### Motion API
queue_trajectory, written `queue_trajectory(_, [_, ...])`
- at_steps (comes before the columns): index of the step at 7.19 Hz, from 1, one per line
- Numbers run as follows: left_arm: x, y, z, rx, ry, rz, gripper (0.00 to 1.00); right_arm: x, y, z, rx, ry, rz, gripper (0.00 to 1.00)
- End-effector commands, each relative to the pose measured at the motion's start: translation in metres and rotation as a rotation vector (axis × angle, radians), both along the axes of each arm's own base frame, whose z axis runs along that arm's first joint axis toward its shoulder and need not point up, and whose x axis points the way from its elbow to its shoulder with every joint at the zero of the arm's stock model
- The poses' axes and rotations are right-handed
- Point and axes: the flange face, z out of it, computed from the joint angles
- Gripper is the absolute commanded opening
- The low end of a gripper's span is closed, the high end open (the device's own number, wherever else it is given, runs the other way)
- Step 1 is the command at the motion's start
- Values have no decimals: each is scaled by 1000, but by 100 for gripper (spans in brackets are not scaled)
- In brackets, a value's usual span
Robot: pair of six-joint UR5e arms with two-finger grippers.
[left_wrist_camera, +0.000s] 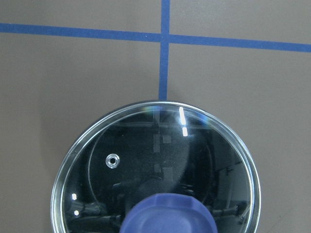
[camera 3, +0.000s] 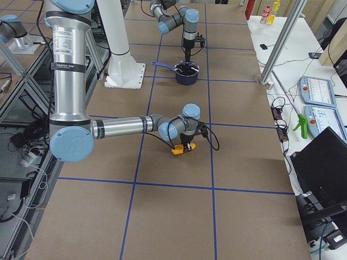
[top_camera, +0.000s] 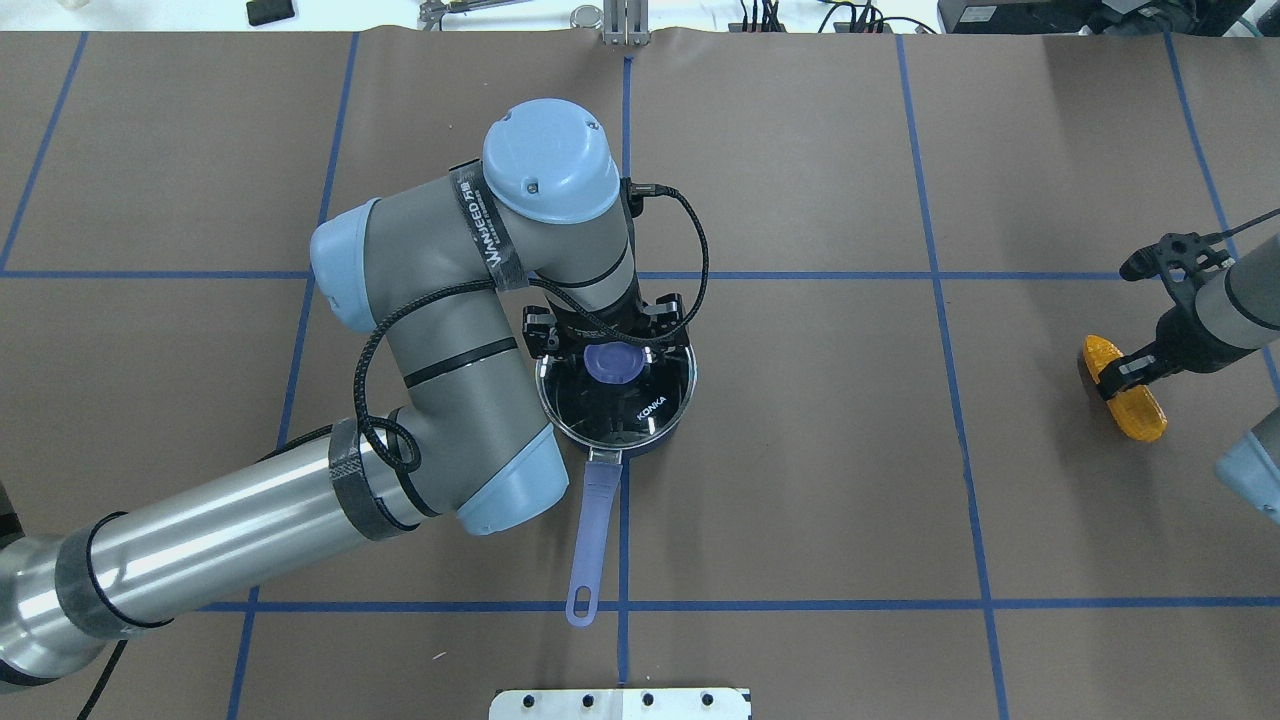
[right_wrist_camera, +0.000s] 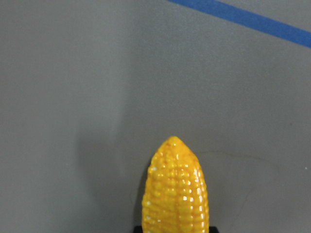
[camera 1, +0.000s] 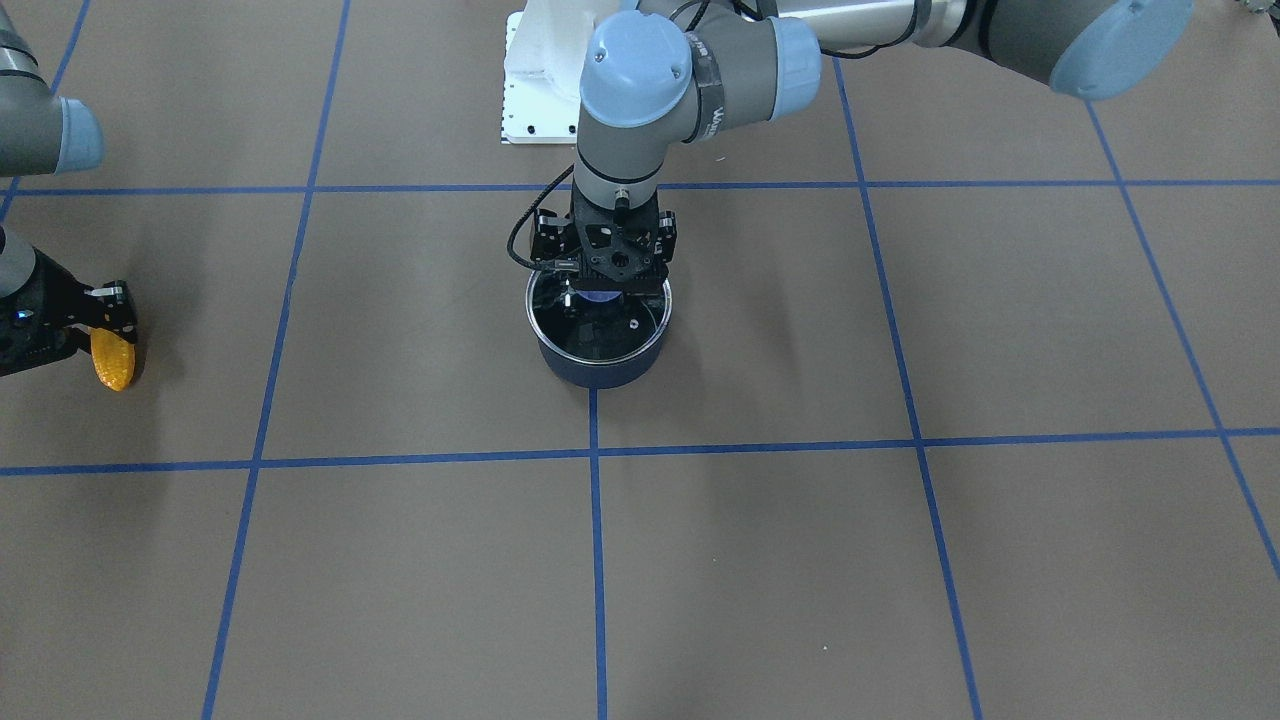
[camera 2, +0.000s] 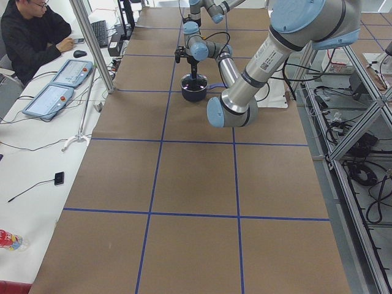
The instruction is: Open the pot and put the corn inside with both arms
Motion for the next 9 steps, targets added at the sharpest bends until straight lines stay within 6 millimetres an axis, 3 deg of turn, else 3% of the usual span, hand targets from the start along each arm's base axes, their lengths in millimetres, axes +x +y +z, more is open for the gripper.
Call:
queue_trajectory(1, [0, 0, 0, 0, 1, 0, 95, -1, -2, -6, 6, -12, -3, 21])
queue_trajectory(5, [-1, 0, 0, -2, -1, -2, 96, 21, -12, -22, -9, -66, 20, 20])
queue_trajectory(7, [-1, -1, 0, 2, -3, -7, 82, 25, -24, -39, -10, -114, 26, 20])
queue_trajectory(9, [1, -1, 1, -1, -5, -4, 82, 23, -41, -66, -27, -109, 37, 20])
